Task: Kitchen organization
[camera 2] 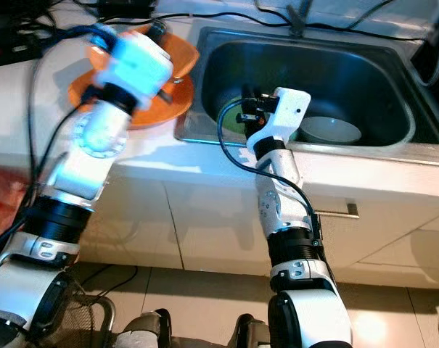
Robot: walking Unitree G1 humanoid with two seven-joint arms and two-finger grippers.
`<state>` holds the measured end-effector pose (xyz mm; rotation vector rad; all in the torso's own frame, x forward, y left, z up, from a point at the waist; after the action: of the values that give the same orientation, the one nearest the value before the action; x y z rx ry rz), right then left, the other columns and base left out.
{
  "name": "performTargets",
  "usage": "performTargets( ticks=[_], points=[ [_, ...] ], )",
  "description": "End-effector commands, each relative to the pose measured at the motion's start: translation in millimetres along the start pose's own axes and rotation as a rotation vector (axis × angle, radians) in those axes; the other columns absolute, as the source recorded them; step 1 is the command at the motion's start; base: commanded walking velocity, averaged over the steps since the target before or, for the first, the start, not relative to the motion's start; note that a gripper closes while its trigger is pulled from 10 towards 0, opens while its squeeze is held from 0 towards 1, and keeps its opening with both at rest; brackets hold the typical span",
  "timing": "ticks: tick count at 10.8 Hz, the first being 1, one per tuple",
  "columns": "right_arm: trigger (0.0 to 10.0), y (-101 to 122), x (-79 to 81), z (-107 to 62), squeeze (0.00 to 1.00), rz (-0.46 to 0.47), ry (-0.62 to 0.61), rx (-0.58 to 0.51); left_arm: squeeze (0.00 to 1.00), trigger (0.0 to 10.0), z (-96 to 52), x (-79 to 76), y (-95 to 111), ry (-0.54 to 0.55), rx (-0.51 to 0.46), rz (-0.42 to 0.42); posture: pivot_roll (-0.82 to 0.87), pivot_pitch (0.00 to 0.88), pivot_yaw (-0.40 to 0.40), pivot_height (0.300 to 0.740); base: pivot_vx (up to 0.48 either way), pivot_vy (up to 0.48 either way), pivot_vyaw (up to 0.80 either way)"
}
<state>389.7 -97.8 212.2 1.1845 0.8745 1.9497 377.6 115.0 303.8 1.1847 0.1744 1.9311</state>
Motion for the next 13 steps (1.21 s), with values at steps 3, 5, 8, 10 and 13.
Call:
performTargets(
  ticks=[3, 5, 8, 10, 13],
  points=[
    [10.0, 1.4, -1.3, 0.0, 0.0, 0.003, -0.002, -0.011, 0.0, 10.0, -10.8, 0.2, -16.5, 0.056, 0.067, -0.13, 0.1, 0.104, -0.042, 0.74, 0.0, 0.0, 0.0],
    [10.0, 1.4, -1.3, 0.0, 0.0, 0.003, -0.002, -0.011, 0.0, 10.0, -10.8, 0.2, -16.5, 0.056, 0.067, -0.13, 0.1, 0.104, -0.042, 0.74, 0.0, 0.0, 0.0],
    [10.0, 1.4, -1.3, 0.0, 0.0, 0.003, -0.002, -0.011, 0.0, 10.0, -10.8, 0.2, -16.5, 0.056, 0.067, -0.13, 0.1, 0.104, -0.042, 0.74, 0.0, 0.0, 0.0],
    [10.0, 1.4, -1.3, 0.0, 0.0, 0.003, -0.002, -0.011, 0.0, 10.0, -10.8, 0.2, -16.5, 0.056, 0.067, -0.13, 0.1, 0.104, -0.042, 0.74, 0.0, 0.0, 0.0],
    [10.0, 3.1, -2.1, 0.4, 0.0, 0.003, -0.004, -0.019, 0.0, 10.0, -5.9, 11.8, -3.0, 0.117, 0.018, -0.318, 0.1, 0.113, -0.049, 0.74, 0.0, 0.0, 0.0]
  ],
)
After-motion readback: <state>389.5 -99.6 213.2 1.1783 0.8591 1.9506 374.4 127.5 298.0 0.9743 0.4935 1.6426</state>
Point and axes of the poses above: a point about 5 cm out from each wrist's last joint towards the gripper, its own z axis pointing out of the wrist towards the gripper, its own y axis along the axis of the wrist's last joint, x = y × z, the point moved 2 cm from there along z, pointing out of the wrist towards the gripper, and after that the axes turned 11 degrees about z, right-handed, at the moved point
